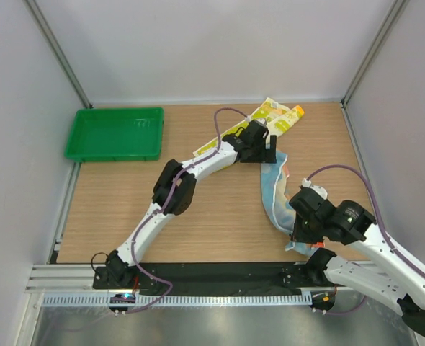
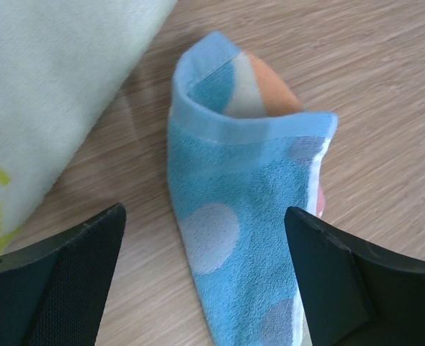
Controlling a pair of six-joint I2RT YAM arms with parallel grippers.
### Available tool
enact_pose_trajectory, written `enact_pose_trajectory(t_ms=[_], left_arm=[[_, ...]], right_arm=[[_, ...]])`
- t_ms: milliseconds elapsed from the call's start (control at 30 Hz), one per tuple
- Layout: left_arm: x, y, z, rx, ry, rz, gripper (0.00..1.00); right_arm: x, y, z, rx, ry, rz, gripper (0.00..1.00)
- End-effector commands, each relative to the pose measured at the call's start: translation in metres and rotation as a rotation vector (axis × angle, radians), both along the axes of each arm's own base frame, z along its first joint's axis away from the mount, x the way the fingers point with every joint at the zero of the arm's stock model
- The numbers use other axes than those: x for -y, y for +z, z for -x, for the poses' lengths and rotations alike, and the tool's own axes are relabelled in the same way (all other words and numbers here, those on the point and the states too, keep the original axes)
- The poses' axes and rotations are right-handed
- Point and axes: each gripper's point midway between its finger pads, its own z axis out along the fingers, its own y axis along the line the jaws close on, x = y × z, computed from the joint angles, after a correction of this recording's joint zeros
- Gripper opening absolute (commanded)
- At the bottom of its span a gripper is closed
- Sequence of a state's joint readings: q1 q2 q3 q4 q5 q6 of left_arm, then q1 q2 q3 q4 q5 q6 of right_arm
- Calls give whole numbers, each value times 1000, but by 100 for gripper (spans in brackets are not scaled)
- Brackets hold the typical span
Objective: Roll the towels
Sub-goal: Move the towel to the center of the board
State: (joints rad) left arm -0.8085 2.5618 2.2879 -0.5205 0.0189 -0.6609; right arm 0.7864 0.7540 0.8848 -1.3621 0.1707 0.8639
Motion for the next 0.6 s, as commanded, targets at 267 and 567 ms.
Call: enact_pose_trajectory(t_ms=[267,567], left_arm=[[47,14,-11,-17,-3,254,48],[6,90,-25,48,62,289,0]], right_arm=[[7,-3,5,-22,-2,34,1],[11,7,-4,59,-43,21,1]])
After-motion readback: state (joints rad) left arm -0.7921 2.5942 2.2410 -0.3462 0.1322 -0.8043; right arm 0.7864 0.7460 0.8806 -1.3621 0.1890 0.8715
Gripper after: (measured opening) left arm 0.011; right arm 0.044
